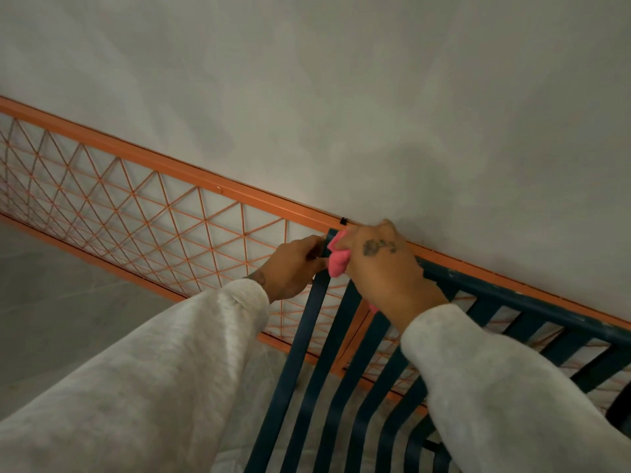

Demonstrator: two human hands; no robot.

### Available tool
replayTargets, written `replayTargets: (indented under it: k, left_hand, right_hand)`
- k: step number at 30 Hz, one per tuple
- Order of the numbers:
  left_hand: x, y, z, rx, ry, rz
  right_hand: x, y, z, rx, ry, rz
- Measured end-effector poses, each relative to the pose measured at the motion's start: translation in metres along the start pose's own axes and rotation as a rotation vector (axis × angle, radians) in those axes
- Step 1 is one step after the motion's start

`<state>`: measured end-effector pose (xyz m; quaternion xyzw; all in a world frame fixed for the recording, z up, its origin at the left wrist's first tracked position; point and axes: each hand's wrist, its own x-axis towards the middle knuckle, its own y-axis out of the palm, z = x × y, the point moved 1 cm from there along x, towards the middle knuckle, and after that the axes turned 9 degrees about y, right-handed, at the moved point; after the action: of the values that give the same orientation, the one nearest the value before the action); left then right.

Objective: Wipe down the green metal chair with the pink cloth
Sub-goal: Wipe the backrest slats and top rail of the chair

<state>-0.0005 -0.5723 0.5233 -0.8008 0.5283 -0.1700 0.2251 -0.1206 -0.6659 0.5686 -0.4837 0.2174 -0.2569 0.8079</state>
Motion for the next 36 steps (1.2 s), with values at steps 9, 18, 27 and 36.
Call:
replayTargets:
  k: [9,18,27,36]
  left_hand:
    - [0.0,0.001,0.001,-0.027,0.015,0.004]
    - [-0.001,-0.004,0.003,0.025,0.014,0.018]
    - [-0.001,-0.002,0.003,0.033,0.046,0.013]
    - [-0.005,-0.003,0.002,0.136,0.077,0.014]
  right_hand:
    - [-0.02,-0.027,-0.017,-0.057,-0.053,-0.01]
    - [-0.007,-0.004,0.023,-0.184,-0.085,-0.061]
    - [-0.014,-0.017,0.011,-0.1,0.029,0.008]
    - [-0.022,0.002,0.017,0.039,0.023,-0.076]
